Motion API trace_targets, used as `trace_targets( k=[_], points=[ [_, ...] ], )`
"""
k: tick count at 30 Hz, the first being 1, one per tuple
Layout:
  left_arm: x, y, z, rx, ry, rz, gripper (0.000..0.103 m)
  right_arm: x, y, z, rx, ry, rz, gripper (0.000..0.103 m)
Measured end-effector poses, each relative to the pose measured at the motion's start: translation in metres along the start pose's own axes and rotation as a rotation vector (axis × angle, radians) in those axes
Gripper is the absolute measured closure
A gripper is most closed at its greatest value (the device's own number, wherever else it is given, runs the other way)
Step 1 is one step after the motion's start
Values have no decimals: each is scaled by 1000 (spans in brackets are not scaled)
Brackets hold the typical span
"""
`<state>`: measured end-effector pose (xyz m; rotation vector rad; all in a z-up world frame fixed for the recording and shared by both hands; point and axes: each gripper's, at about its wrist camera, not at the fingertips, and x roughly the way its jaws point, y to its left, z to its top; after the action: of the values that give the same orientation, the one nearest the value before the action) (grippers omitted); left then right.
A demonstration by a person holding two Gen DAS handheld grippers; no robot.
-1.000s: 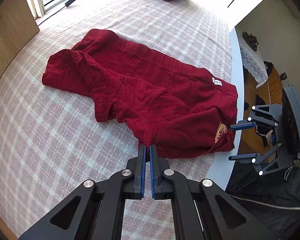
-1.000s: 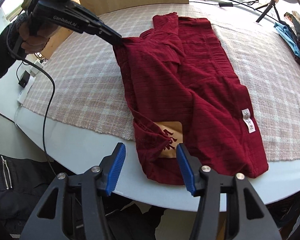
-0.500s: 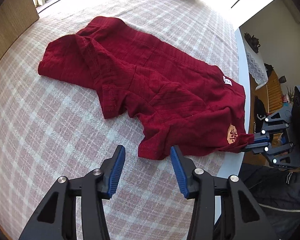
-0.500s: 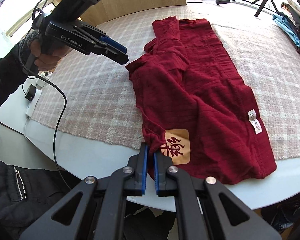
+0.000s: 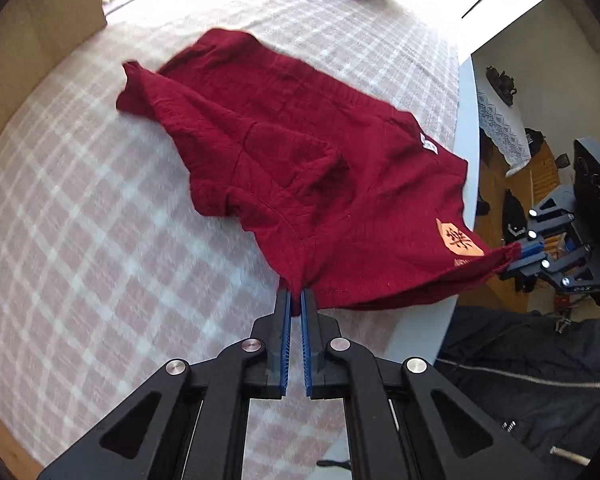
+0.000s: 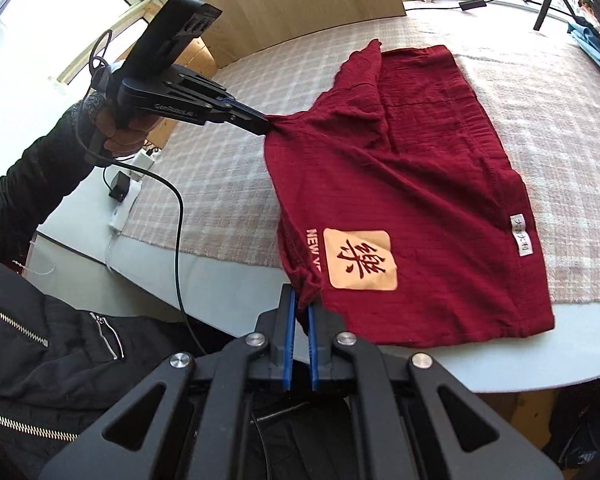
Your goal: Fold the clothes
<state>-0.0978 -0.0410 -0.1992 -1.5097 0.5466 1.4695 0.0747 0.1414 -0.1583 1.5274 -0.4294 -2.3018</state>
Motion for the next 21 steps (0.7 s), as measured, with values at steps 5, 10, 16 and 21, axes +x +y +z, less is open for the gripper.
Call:
trace_targets(
  k=[5,10,16,21],
  points=[
    [17,23,-9,-116,36,17,95,28,3,-4,-44,178,-21,89],
    [19,27,11,-186,-63,9,84,-12,-29,23,46,59,-49,62],
    [37,32,26,-299,-99,1,80,-36,-88,78,116,-69,-207,62],
    [39,29,28,-390,-137,-11,80,-6,-135,129,94,-6,-254,61]
  ],
)
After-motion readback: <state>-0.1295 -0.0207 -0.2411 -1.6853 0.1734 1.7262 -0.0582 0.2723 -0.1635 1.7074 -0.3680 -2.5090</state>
